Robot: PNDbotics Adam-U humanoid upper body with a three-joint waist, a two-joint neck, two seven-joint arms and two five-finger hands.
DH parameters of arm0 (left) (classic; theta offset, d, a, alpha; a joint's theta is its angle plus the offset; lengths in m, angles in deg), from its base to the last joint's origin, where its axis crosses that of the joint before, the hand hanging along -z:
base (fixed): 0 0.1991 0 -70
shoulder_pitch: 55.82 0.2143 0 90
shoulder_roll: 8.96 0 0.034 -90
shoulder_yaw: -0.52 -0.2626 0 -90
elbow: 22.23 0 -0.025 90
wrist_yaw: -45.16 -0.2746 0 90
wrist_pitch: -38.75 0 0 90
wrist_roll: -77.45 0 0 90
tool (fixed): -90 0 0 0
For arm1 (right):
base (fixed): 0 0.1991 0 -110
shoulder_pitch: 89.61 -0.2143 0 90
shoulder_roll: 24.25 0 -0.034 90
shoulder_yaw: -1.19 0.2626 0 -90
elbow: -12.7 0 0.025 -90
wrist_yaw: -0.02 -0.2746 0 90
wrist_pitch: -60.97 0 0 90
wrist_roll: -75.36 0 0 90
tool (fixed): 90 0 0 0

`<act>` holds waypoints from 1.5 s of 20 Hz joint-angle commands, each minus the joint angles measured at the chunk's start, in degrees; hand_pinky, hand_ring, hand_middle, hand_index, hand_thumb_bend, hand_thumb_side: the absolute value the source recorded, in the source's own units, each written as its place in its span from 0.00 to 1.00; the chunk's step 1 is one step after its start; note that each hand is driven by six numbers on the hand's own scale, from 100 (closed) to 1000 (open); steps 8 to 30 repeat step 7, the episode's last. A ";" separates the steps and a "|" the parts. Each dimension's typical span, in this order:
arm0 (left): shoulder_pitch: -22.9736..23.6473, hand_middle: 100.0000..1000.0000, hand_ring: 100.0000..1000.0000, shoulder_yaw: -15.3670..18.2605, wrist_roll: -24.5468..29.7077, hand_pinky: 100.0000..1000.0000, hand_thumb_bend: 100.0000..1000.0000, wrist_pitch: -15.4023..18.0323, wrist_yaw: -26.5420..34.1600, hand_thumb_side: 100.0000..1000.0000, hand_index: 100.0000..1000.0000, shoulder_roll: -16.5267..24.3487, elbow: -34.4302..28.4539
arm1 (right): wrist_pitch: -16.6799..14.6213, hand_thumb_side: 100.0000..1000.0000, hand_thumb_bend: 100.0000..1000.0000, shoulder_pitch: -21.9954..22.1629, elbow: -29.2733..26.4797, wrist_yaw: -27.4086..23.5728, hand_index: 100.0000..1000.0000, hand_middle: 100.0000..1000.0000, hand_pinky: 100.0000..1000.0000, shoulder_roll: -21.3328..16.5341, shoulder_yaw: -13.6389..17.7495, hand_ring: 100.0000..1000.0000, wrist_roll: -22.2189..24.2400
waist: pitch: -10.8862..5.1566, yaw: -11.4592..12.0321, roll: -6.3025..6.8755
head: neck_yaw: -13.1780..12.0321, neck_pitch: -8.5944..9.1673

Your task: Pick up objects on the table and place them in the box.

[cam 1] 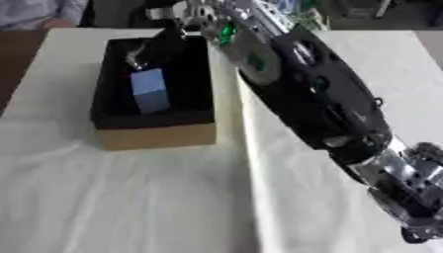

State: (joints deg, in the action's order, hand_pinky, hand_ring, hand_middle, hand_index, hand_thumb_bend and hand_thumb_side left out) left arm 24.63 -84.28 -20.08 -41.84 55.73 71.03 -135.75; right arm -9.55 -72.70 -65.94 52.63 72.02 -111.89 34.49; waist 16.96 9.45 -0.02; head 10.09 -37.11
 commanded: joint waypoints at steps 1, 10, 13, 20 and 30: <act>-0.38 0.65 0.66 0.30 -0.26 1.00 0.00 0.11 -0.21 0.54 0.85 0.64 -1.07 | 2.94 0.29 0.00 -0.75 -5.67 0.67 0.91 0.91 0.98 -2.61 2.93 0.98 -2.25 | -1.15 -0.10 0.51 | -0.46 0.16; -0.10 0.65 0.66 0.60 -0.74 1.00 0.00 0.43 -0.47 0.54 0.85 0.88 -1.07 | 9.10 0.19 0.00 2.86 -19.58 -7.84 0.85 0.82 0.92 -9.69 6.27 0.91 -10.69 | -1.30 -0.92 0.92 | -1.50 -0.53; -0.10 0.65 0.66 0.60 -0.74 1.00 0.00 0.43 -0.47 0.54 0.85 0.88 -1.07 | 9.10 0.19 0.00 2.86 -19.58 -7.84 0.85 0.82 0.92 -9.69 6.27 0.91 -10.69 | -1.30 -0.92 0.92 | -1.50 -0.53; -0.10 0.65 0.66 0.60 -0.74 1.00 0.00 0.43 -0.47 0.54 0.85 0.88 -1.07 | 9.10 0.19 0.00 2.86 -19.58 -7.84 0.85 0.82 0.92 -9.69 6.27 0.91 -10.69 | -1.30 -0.92 0.92 | -1.50 -0.53; -0.10 0.65 0.66 0.60 -0.74 1.00 0.00 0.43 -0.47 0.54 0.85 0.88 -1.07 | 9.10 0.19 0.00 2.86 -19.58 -7.84 0.85 0.82 0.92 -9.69 6.27 0.91 -10.69 | -1.30 -0.92 0.92 | -1.50 -0.53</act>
